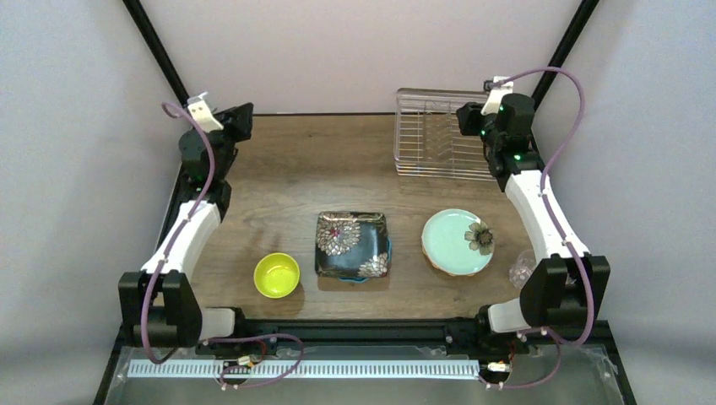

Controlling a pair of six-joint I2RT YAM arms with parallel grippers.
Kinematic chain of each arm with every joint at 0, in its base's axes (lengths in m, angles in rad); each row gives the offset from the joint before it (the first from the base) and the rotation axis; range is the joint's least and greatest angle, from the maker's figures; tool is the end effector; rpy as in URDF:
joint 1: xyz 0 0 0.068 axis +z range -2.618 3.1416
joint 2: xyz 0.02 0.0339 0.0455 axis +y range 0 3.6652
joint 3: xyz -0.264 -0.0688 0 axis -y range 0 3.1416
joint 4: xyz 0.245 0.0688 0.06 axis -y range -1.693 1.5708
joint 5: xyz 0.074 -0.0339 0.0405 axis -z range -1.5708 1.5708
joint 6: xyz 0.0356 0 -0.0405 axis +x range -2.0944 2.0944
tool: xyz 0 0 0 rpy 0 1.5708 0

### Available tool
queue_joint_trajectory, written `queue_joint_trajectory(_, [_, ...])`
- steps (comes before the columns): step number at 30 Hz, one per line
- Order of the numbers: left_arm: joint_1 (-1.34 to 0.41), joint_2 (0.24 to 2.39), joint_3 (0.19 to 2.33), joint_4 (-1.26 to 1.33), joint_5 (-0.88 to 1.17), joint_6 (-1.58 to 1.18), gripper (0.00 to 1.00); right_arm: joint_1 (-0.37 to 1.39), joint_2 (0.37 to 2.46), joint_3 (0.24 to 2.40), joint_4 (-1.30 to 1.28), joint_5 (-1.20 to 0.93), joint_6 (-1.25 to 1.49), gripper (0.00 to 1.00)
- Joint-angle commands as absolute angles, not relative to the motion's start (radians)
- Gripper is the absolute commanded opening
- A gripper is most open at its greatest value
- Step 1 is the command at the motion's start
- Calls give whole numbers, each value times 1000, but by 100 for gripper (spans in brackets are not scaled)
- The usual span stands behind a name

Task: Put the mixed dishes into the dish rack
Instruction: Move the dish rack to the center of the board.

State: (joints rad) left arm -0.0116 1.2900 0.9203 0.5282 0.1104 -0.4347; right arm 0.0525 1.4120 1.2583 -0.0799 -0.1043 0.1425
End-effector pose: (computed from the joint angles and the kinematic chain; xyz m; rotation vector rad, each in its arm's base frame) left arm 0.3049 -0.0075 0.3518 -0.2090 1.4127 -0.4466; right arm 0.3353 0.0213 0.3706 0.0069 1.8092 0.2329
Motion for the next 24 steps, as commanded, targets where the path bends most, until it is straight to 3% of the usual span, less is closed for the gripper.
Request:
queue_joint_trajectory(1, [-8,1366,1017,430,64,-554,100,54,1442,1312,-93,-217,157,99])
queue_joint_trajectory(9, [-8,1434,1112,373,55,-564,100,54,1603,1422,-40,-415,270,99])
queue_joint_trajectory(13, [-8,1480,1174,320,58,-545,100,58,1800,1660,-214,-480,295,91])
queue_joint_trajectory(20, [-8,1536,1203,288,24,-562,100,202,2061,2019,-500,-275,177,89])
queue_joint_trajectory(24, [-8,1554,1205,280,23,-565,100,244,2176,2168,-598,-194,168,82])
